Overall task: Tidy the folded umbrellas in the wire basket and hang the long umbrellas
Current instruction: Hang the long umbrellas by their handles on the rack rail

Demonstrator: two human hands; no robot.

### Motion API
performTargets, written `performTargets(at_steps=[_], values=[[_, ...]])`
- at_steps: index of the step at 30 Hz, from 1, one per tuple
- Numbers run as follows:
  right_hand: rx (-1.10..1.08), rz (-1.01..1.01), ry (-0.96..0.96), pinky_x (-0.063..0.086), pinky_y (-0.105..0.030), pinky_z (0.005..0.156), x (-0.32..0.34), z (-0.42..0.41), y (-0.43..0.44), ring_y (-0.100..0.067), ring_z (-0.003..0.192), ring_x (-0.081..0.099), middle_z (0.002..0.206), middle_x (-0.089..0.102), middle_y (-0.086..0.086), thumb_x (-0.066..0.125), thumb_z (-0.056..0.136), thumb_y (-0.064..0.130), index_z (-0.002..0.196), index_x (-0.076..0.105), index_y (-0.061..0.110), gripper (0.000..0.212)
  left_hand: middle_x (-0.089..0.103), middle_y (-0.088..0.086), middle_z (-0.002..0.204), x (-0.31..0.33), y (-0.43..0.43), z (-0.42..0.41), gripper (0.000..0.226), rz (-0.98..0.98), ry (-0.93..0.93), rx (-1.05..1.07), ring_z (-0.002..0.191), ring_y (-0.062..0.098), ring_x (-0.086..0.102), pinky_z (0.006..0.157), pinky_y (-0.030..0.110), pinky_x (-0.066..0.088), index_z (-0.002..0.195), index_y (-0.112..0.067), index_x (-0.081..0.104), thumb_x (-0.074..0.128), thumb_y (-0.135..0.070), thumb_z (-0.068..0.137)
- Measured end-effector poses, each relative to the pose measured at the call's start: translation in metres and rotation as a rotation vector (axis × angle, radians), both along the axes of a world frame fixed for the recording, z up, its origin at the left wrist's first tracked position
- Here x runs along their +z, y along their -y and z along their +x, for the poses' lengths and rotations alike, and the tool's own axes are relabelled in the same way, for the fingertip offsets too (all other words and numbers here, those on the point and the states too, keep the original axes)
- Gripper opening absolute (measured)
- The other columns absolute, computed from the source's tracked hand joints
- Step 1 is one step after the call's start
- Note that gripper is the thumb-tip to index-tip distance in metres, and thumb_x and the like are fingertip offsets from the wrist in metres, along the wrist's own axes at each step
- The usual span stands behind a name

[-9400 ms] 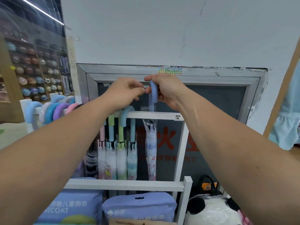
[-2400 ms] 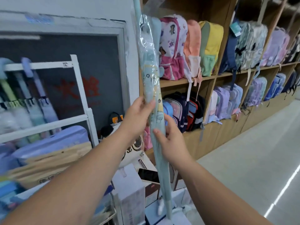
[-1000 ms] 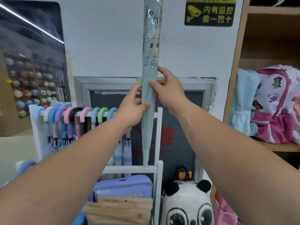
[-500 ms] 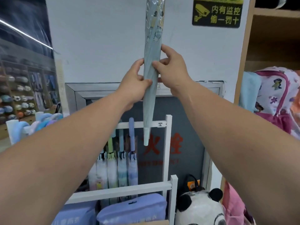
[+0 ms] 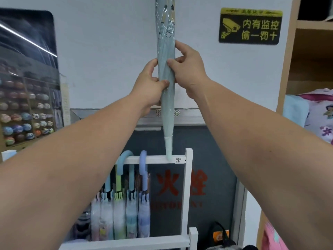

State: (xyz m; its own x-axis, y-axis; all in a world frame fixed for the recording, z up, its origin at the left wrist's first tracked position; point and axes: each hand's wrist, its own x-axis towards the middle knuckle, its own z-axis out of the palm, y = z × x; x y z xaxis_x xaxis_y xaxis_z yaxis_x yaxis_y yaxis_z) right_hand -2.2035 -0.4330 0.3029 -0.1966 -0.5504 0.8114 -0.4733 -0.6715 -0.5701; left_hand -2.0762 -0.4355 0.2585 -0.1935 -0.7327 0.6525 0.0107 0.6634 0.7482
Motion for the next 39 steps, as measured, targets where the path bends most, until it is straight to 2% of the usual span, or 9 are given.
performTargets(at_steps=[5,9,12,18,23,27,31,35,39], values=[[0.016,-0.023,0.017,0.06,-0.041,0.084,-0.003,0.001,0.014,-0.02,0.083,0.073,0.09,0.073,-0.013,0.06,0.092,0.012,0.138,0.057,0.035,0.051,0.075,0.014,0.096,-0.002,0.011,-0.003,0.06,-0.012,-0.03,0.027,0.085,0.028,0.074,0.073,0.052,0.063,0.143,-0.04,0.042,0.056,-0.002,0.098],[0.027,-0.047,0.023,0.06,-0.037,0.082,0.001,0.001,0.018,-0.019,0.082,0.072,0.089,0.072,-0.013,0.06,0.092,0.011,0.137,0.058,0.034,0.051,0.076,0.012,0.096,0.002,0.018,-0.004,0.061,-0.033,-0.047,0.031,0.086,0.026,0.075,0.071,0.054,0.063,0.145,-0.038,0.041,0.056,-0.003,0.098],[0.039,-0.041,0.019,0.06,-0.035,0.081,0.001,0.002,0.019,-0.015,0.081,0.072,0.088,0.073,-0.01,0.06,0.092,0.011,0.137,0.057,0.035,0.05,0.076,0.012,0.098,0.0,0.026,-0.005,0.061,-0.043,-0.049,0.053,0.09,0.027,0.075,0.077,0.055,0.062,0.143,-0.042,0.041,0.055,-0.004,0.098],[0.043,0.04,0.007,0.061,-0.046,0.082,-0.047,-0.004,0.029,-0.018,0.084,0.073,0.088,0.073,-0.008,0.061,0.092,0.018,0.133,0.055,0.04,0.047,0.077,0.009,0.095,-0.04,0.04,0.0,0.06,-0.002,0.024,0.043,0.089,0.024,0.076,0.079,0.049,0.062,0.137,-0.045,0.043,0.058,-0.005,0.096],[0.049,0.114,0.044,0.061,-0.045,0.082,-0.089,-0.01,0.03,-0.015,0.083,0.073,0.087,0.074,-0.006,0.063,0.094,0.015,0.128,0.054,0.043,0.045,0.077,0.006,0.094,-0.072,0.043,0.003,0.055,0.036,0.087,0.045,0.088,0.02,0.076,0.08,0.046,0.062,0.128,-0.045,0.047,0.062,-0.005,0.094],[0.083,0.156,0.058,0.062,-0.046,0.08,-0.114,-0.009,0.031,-0.019,0.086,0.073,0.089,0.074,-0.01,0.061,0.095,0.013,0.128,0.053,0.042,0.045,0.075,0.004,0.092,-0.088,0.043,0.002,0.039,0.018,0.082,0.109,0.086,0.019,0.074,0.077,0.042,0.062,0.118,-0.033,0.053,0.066,-0.007,0.091],[0.07,0.196,0.001,0.061,-0.05,0.081,-0.14,-0.01,0.032,-0.025,0.088,0.072,0.087,0.072,-0.011,0.064,0.092,0.017,0.13,0.052,0.044,0.048,0.071,-0.002,0.095,-0.096,0.045,0.006,0.014,0.054,0.039,0.141,0.091,0.017,0.072,0.083,0.049,0.062,0.103,-0.028,0.062,0.067,-0.018,0.094],[0.081,0.255,-0.069,0.06,-0.045,0.077,-0.166,-0.014,0.026,-0.025,0.08,0.069,0.085,0.071,-0.012,0.066,0.092,0.015,0.131,0.05,0.044,0.051,0.072,-0.006,0.103,-0.099,0.044,0.008,0.024,0.044,0.019,0.142,0.096,0.013,0.072,0.083,0.046,0.062,0.123,-0.032,0.06,0.059,-0.023,0.1],[0.053,0.302,-0.132,0.059,-0.041,0.079,-0.178,-0.014,0.02,-0.021,0.085,0.07,0.086,0.072,-0.009,0.066,0.093,0.015,0.134,0.05,0.037,0.05,0.075,-0.006,0.109,-0.104,0.041,0.005,0.029,0.027,0.023,0.106,0.099,0.012,0.073,0.087,0.047,0.061,0.122,-0.038,0.058,0.06,-0.019,0.1]])
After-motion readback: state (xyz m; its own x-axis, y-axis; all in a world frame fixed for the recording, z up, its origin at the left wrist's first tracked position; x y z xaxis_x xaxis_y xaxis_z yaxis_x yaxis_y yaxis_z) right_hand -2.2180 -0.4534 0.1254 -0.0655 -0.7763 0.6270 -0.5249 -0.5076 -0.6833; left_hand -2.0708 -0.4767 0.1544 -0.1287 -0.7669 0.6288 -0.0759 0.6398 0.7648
